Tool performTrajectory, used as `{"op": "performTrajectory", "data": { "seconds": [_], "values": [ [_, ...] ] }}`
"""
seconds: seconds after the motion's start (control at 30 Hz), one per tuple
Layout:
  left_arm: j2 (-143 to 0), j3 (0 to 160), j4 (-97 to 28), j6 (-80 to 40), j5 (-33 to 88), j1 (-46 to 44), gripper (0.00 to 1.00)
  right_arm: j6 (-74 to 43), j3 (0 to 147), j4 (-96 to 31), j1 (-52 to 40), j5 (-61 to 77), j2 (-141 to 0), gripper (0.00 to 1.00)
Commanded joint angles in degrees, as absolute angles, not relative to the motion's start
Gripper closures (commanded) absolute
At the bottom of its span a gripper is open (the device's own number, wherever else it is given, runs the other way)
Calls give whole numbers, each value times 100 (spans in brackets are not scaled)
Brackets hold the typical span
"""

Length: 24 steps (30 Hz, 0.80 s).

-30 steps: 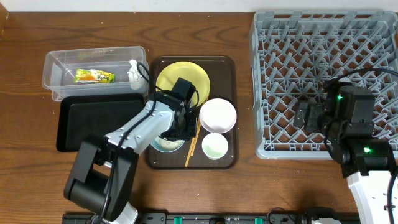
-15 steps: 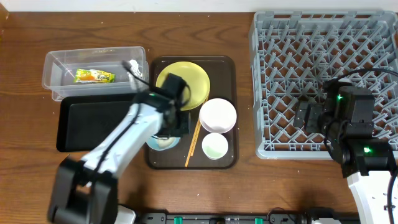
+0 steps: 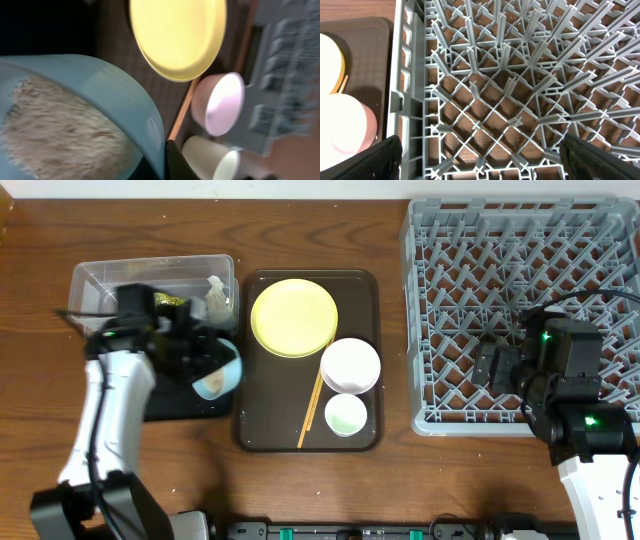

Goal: Sort waste into correct bins and load items into the dishwasher rack
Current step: 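Tip the blue bowl over the black tray to pour out rice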

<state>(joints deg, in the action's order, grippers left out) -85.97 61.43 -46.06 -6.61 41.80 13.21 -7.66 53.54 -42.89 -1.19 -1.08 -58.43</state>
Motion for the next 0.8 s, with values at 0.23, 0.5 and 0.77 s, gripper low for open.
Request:
{"op": "performTrajectory", "data": {
  "seconds": [0.23, 0.5, 0.77],
  "values": [
    [-9771, 6243, -4615, 497, 8007, 3074, 94, -786, 5461, -4313, -71, -106, -5808, 1],
    [-10036, 6243, -4609, 467, 9013, 3756, 94, -784, 5461, -4313, -71, -106, -5808, 1],
    [-10036, 6243, -4644, 469, 9013, 4099, 94, -760, 5461, -4313, -71, -110, -5808, 1]
  ]
}}
